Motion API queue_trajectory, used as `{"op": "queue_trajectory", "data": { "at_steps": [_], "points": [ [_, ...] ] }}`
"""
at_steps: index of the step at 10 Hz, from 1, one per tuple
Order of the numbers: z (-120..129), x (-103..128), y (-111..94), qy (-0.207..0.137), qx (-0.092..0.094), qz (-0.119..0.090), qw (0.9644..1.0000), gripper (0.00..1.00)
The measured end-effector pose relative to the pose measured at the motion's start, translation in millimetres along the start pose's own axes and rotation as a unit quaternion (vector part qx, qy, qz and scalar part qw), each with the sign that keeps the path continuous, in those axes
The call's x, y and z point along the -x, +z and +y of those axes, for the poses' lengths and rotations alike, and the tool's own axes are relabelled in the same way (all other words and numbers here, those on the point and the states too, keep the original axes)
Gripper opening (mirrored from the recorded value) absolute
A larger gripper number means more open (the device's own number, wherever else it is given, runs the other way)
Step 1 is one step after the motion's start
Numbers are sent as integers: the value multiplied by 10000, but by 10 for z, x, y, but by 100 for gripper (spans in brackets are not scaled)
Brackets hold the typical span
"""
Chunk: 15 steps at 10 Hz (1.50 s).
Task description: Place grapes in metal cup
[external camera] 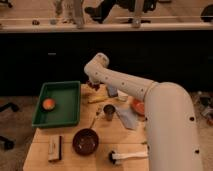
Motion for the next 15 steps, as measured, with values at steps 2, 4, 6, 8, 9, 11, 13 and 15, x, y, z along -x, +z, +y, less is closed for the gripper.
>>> {"op": "queue_trajectory", "data": {
  "at_steps": [2, 4, 6, 8, 9, 11, 13, 15],
  "points": [
    [-3, -2, -71, 6, -55, 0, 10000, 0],
    [-15, -26, -204, 29, -150, 15, 9999, 0],
    [-40, -49, -350, 46, -238, 27, 9997, 0],
    [-46, -83, -504, 80, -334, 33, 9994, 0],
    [-48, -101, -572, 101, -361, 36, 9993, 0],
    [-40, -131, -681, 148, -351, 33, 9993, 0],
    [19, -161, -835, 203, -388, -96, 9990, 0],
    [85, -202, -915, 259, -413, -198, 9986, 0]
  ]
}}
